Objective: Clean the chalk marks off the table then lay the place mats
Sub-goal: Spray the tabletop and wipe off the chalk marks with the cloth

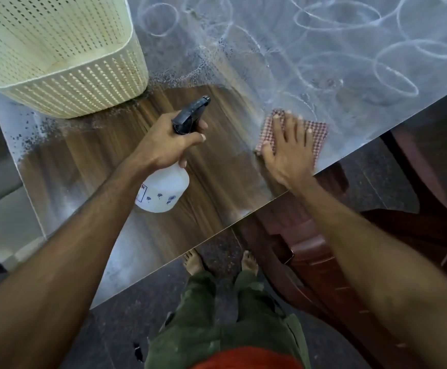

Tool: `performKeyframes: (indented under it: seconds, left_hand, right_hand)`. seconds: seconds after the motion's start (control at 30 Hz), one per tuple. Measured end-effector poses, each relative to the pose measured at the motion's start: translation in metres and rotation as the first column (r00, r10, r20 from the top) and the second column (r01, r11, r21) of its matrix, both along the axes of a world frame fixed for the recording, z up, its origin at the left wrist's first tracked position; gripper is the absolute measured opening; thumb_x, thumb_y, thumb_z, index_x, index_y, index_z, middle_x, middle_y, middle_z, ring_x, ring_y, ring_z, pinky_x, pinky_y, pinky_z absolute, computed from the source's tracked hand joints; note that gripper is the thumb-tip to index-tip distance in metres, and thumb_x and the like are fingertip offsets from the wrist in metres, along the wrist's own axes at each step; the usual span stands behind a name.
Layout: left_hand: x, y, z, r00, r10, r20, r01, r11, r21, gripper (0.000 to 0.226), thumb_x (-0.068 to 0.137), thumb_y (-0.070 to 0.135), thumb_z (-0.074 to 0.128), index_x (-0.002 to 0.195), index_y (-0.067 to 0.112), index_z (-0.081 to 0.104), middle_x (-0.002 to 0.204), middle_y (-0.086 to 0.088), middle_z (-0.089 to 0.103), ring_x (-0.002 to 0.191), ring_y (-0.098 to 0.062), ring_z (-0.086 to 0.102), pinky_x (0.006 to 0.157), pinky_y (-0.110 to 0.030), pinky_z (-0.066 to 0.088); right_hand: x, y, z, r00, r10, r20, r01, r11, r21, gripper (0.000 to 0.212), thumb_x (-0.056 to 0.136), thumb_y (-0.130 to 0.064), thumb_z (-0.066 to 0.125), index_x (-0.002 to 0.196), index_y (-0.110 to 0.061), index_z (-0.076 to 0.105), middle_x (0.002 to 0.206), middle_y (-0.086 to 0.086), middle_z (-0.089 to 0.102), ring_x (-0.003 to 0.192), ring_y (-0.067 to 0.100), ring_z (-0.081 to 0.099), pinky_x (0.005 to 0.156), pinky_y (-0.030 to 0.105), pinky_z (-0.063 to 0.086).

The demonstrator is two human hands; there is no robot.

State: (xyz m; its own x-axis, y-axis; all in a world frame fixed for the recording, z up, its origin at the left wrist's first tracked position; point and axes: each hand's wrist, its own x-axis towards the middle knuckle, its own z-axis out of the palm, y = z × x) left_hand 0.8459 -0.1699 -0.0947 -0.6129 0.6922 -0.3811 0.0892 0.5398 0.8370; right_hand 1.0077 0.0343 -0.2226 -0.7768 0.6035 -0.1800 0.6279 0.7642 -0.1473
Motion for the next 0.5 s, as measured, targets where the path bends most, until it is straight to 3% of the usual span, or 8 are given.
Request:
performKeyframes:
  seconds: [0.1,0.2,0.3,0.4,0.5]
  left_hand:
    - [0.007,0.013,0.004,1.000,0.016,-0.010,-0.016,1.000,0.004,0.016,0.091,0.013,0.065,0.105,0.007,0.063,0.095,-0.012,0.064,0.036,-0.017,0.049,0.052,-0.031,0.047]
    - [0.014,0.028,0.010,1.000,0.013,-0.012,-0.013,1.000,0.012,0.018,0.091,0.011,0.065,0.106,0.004,0.063,0.105,-0.019,0.064,0.036,-0.017,0.048,0.052,-0.034,0.047]
    - [0.016,0.038,0.013,1.000,0.012,-0.021,-0.012,1.000,0.015,0.019,0.091,0.012,0.065,0.107,0.003,0.063,0.106,-0.019,0.065,0.037,-0.018,0.050,0.051,-0.032,0.047]
    - [0.018,0.040,0.013,0.999,0.034,-0.021,-0.033,0.999,0.014,0.019,0.091,0.013,0.066,0.107,0.004,0.063,0.106,-0.018,0.065,0.037,-0.019,0.050,0.050,-0.029,0.047]
    - [0.020,0.039,0.009,0.998,0.054,-0.035,-0.054,0.999,0.008,0.018,0.091,0.012,0.065,0.107,0.004,0.063,0.106,-0.016,0.066,0.036,-0.017,0.049,0.050,-0.030,0.048]
  right_hand:
    - [0.004,-0.075,0.001,0.974,0.214,-0.072,-0.215,0.977,-0.013,0.068,0.098,-0.051,0.025,0.158,-0.020,0.015,0.165,0.009,0.008,0.152,0.031,0.004,0.121,0.054,0.008]
    - [0.019,-0.149,-0.002,0.891,0.437,-0.124,-0.445,0.894,-0.052,0.072,0.092,-0.055,0.039,0.153,-0.018,0.031,0.162,0.010,0.022,0.150,0.032,0.018,0.119,0.055,0.018]
    - [0.035,-0.155,-0.003,0.837,0.534,-0.122,-0.545,0.832,-0.102,0.072,0.088,-0.056,0.037,0.151,-0.022,0.038,0.160,0.007,0.029,0.147,0.029,0.027,0.119,0.050,0.023]
    - [0.049,-0.104,-0.005,0.826,0.553,-0.107,-0.560,0.827,-0.052,0.073,0.091,-0.061,0.030,0.154,-0.026,0.030,0.163,0.002,0.022,0.149,0.025,0.021,0.120,0.047,0.016]
    - [0.047,-0.025,-0.008,0.935,0.350,-0.055,-0.350,0.937,0.015,0.072,0.093,-0.060,0.025,0.156,-0.025,0.024,0.164,0.003,0.018,0.150,0.027,0.017,0.121,0.050,0.016]
